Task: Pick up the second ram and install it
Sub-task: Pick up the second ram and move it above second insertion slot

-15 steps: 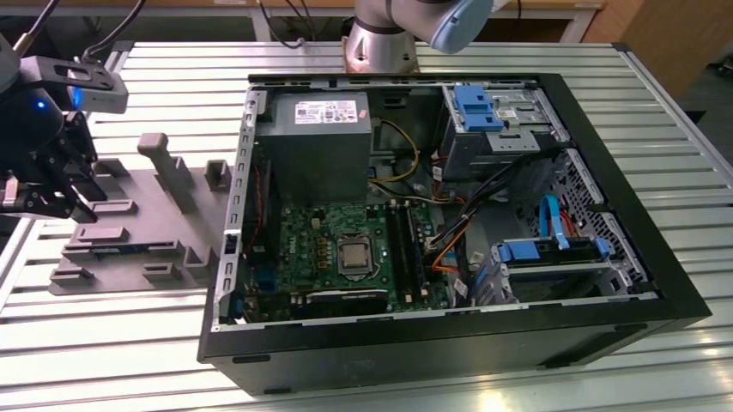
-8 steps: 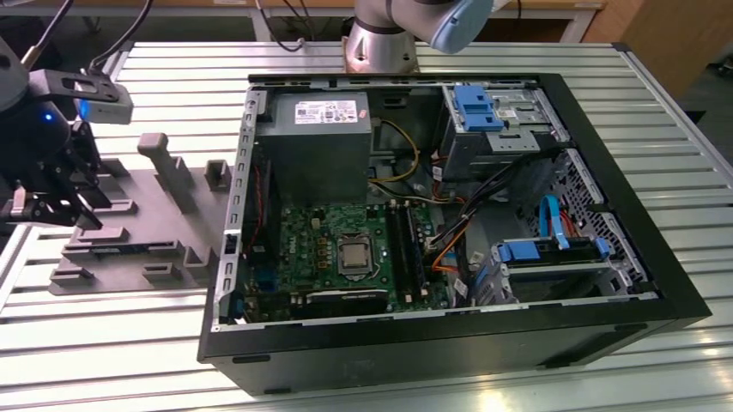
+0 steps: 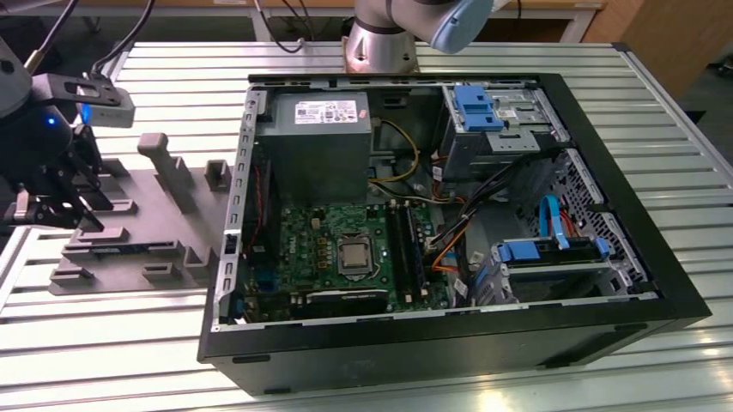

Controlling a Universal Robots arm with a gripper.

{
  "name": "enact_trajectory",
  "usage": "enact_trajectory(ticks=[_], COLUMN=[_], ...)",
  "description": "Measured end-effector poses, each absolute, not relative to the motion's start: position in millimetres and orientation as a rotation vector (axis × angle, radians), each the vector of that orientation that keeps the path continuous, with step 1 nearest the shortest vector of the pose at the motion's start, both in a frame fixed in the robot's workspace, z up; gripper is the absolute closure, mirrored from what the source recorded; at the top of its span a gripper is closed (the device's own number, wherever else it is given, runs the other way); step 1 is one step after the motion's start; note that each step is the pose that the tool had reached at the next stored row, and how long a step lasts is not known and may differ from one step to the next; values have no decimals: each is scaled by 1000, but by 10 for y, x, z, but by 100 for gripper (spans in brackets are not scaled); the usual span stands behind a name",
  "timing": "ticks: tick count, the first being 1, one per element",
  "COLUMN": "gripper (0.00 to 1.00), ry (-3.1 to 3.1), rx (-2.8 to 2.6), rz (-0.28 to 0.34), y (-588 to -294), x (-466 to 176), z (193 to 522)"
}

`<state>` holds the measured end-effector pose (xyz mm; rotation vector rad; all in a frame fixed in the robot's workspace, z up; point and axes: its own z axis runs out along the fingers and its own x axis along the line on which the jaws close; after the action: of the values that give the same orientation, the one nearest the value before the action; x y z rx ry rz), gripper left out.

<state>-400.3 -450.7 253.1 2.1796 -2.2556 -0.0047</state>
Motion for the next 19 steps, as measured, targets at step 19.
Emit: enact_trajectory(ticks=[19], gripper=[62], ry=[-2256], rx=[2180], rz=[-5], y=[-4507], x=[-4004], z=[2461])
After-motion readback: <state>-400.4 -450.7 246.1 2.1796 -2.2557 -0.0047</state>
